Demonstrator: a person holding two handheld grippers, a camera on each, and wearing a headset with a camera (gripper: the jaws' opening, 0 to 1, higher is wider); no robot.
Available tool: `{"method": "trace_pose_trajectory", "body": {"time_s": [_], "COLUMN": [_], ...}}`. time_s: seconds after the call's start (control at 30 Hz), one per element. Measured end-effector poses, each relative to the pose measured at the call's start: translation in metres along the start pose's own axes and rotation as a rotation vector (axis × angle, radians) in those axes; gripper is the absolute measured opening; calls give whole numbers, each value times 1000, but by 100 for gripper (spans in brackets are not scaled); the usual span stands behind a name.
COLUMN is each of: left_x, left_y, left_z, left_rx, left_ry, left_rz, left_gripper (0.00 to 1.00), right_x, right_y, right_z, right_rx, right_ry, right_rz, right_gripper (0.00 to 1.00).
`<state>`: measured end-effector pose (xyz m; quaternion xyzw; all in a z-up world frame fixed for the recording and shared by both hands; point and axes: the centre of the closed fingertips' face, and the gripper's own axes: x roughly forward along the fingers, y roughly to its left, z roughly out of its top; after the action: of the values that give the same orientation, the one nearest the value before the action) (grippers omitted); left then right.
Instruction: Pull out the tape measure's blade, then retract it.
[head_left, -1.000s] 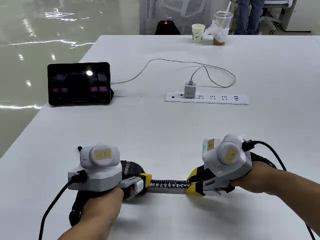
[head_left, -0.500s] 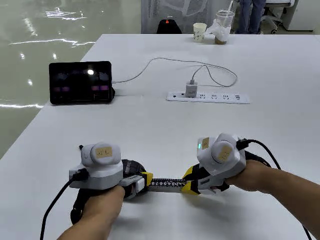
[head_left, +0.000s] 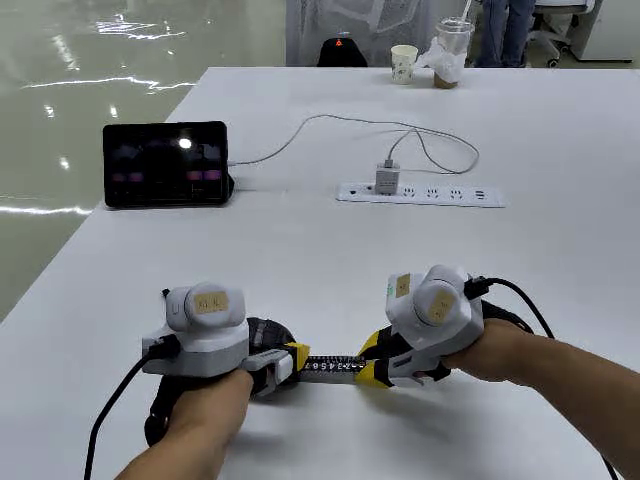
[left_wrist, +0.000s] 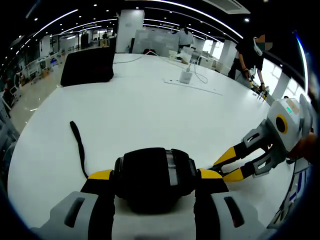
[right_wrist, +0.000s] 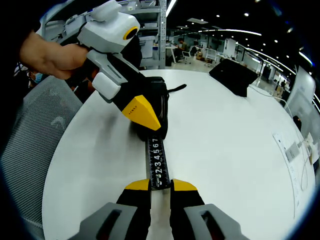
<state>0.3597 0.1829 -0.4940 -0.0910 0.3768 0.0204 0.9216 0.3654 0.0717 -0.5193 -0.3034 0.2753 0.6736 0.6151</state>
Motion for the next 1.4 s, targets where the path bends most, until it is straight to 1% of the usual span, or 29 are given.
{"method": "trace_pose_trajectory", "body": {"time_s": [0.8, 1.4], "left_x": [1, 1], "left_y": [0, 0], "left_z": [0, 0], "left_rx": [-6, -5], "left_ry": [6, 5], "left_rz": [-11, -12], "left_gripper": [59, 59], "right_x": [17, 30], "right_y": [3, 6], "right_z": [18, 33], "right_rx": [-8, -10], "right_ry": [-16, -41], "right_rz": [10, 13], "right_gripper": [11, 11]}}
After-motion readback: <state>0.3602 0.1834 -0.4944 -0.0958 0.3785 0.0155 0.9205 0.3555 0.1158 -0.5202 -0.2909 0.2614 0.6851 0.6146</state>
